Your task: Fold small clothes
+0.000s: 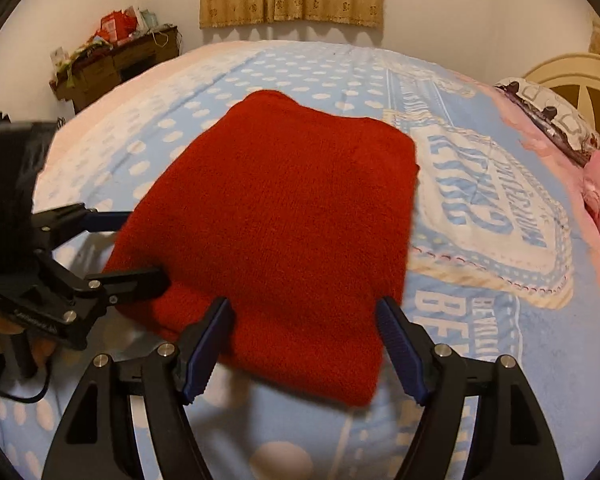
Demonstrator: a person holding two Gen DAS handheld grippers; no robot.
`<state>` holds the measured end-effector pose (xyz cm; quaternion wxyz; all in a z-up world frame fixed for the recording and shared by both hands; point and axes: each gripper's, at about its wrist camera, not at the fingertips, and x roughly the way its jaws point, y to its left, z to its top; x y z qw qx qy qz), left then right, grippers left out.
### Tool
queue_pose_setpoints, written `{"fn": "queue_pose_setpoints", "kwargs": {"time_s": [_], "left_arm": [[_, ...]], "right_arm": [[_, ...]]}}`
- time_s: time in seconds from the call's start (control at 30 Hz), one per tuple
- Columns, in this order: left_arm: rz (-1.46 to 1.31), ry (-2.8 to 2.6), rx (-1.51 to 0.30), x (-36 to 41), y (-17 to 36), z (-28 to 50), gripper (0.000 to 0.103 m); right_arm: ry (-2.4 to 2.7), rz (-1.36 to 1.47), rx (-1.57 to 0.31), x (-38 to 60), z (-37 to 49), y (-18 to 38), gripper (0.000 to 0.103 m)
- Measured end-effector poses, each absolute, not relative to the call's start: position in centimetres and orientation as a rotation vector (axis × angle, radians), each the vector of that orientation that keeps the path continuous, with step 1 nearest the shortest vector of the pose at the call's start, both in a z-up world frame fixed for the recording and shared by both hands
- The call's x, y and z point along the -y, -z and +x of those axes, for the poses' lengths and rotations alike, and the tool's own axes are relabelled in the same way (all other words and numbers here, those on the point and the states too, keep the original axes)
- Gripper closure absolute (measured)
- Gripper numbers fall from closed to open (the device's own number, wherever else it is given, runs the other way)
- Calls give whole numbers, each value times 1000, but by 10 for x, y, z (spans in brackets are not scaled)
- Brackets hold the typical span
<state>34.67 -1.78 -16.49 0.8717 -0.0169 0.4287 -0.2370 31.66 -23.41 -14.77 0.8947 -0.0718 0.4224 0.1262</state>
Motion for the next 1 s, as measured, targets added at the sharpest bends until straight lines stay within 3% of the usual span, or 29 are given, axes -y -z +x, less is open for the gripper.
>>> {"fn": "queue_pose_setpoints", "kwargs": {"time_s": [0.13,0.3,0.47,0.67,1.0], "left_arm": [[-33,496,-895,19,165,346,0],[-39,499,-897,18,165,346,0],[-45,498,-887,17,163,344,0],[-37,556,-743,20,144,323,0],[-86,520,-785,12,150,333,0]], "right_arm": [[-272,-101,-917,246,318,157,28],[-243,-57,-745,254,315,109,28],[-372,19,-734,241,357,86,28],[-392,54,-963,224,411,140,28],[-371,14,-914,234,387,152,28]]}}
